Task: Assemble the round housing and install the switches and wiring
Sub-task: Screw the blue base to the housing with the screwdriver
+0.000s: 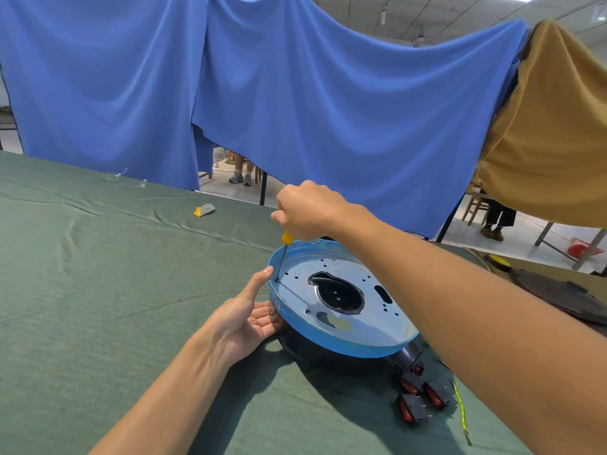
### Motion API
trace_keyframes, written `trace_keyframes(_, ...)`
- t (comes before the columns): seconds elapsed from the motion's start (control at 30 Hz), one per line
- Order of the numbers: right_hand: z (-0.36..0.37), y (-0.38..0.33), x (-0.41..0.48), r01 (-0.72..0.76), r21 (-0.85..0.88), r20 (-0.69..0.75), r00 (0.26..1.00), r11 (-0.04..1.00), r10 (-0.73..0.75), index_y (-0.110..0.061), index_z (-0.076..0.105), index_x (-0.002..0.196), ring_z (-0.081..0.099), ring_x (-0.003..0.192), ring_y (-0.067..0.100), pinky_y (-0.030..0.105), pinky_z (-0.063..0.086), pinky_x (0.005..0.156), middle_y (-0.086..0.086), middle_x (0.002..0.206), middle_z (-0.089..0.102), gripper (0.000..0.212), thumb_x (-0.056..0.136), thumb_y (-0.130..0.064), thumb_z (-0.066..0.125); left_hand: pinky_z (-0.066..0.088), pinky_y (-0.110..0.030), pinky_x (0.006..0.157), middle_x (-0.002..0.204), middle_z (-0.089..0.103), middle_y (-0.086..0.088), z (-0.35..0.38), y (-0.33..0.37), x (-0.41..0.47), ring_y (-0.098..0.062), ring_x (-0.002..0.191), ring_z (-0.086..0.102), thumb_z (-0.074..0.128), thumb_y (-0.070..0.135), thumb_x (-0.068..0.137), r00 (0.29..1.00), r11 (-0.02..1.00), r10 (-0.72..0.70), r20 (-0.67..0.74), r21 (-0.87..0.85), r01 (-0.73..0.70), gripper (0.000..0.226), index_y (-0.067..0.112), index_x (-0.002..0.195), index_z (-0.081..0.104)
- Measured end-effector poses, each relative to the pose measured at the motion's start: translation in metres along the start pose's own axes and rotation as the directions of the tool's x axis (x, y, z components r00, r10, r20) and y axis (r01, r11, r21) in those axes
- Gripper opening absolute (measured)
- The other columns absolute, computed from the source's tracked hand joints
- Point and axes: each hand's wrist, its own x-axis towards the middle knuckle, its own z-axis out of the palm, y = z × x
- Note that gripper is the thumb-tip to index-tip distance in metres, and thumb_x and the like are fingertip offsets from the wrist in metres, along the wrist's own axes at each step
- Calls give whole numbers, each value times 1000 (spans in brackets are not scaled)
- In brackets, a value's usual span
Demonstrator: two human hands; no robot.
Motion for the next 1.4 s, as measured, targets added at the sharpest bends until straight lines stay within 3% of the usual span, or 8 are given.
trace_keyframes(0.23, -22, -4, 0, 23, 86, 262, 964, 996, -45, -7, 57, 116, 60, 59, 17, 15, 39, 39, 10, 92, 62, 26, 93, -13, 45, 60, -38, 57, 97, 71, -28, 1, 0, 0, -35, 86, 73, 85, 34, 59, 1000, 1000, 12, 8, -5, -11, 72, -9, 108, 55)
trace_keyframes(0.4, -12, -5, 2, 62, 23, 30, 998, 998, -63, -13, 56, 103, 57, 96, 29, 43, 53, 76, 9, 105, 57, 16, 90, -20, 55, 60, -38, 56, 97, 71, -28, 1, 0, -1, -35, 85, 73, 84, 34, 60, 1000, 1000, 12, 5, -5, -12, 69, -8, 107, 54)
trace_keyframes(0.63, -6, -3, 2, -47, 48, 61, 997, 998, 44, -16, 43, 69, 47, 60, 18, 28, 32, 50, 2, 69, 49, 41, 95, -48, 49, 60, -38, 57, 96, 71, -29, 1, 0, 0, -36, 85, 73, 83, 33, 62, 1000, 1000, 2, 3, -11, -2, 66, -10, 104, 55)
trace_keyframes(0.73, -15, -3, 2, -32, 77, 198, 980, 997, 16, -15, 46, 77, 47, 48, 16, 17, 34, 41, 4, 68, 53, 19, 89, -28, 53, 60, -38, 56, 96, 71, -29, 1, 0, 0, -36, 84, 73, 83, 33, 61, 1000, 1000, 6, 8, -12, -5, 66, -10, 103, 56)
trace_keyframes(0.87, -13, -5, 3, 9, 98, 130, 991, 995, -22, -13, 53, 101, 60, 73, 22, 26, 44, 51, 7, 89, 61, 15, 88, -20, 53, 61, -39, 59, 96, 71, -28, 1, 0, -1, -36, 87, 73, 83, 33, 63, 1000, 1000, 4, 14, -11, -4, 65, -9, 104, 55)
trace_keyframes(1.03, -2, -2, 3, -40, 30, 39, 998, 999, 39, -17, 39, 68, 45, 65, 23, 29, 31, 50, 2, 70, 44, 35, 97, -34, 48, 60, -38, 56, 94, 71, -29, 1, 0, -1, -36, 85, 73, 83, 34, 62, 1000, 1000, 6, 1, -7, -6, 65, -9, 101, 54)
trace_keyframes(1.23, -22, -4, -2, -26, 103, 260, 966, 994, -2, -13, 43, 116, 55, 55, 14, 13, 34, 34, 5, 82, 58, 29, 90, -21, 52, 60, -38, 56, 93, 72, -28, 2, 0, -1, -36, 85, 73, 83, 33, 61, 1000, 1000, 10, 2, -7, -10, 65, -9, 101, 55)
trace_keyframes(1.4, -8, -7, -2, 37, 48, -9, 999, 998, -37, -15, 53, 87, 55, 75, 24, 35, 45, 56, 6, 85, 54, 5, 86, -16, 57, 60, -38, 56, 93, 72, -28, 1, 0, -1, -36, 85, 73, 83, 33, 65, 1000, 1000, 12, 3, -5, -12, 61, -8, 100, 55)
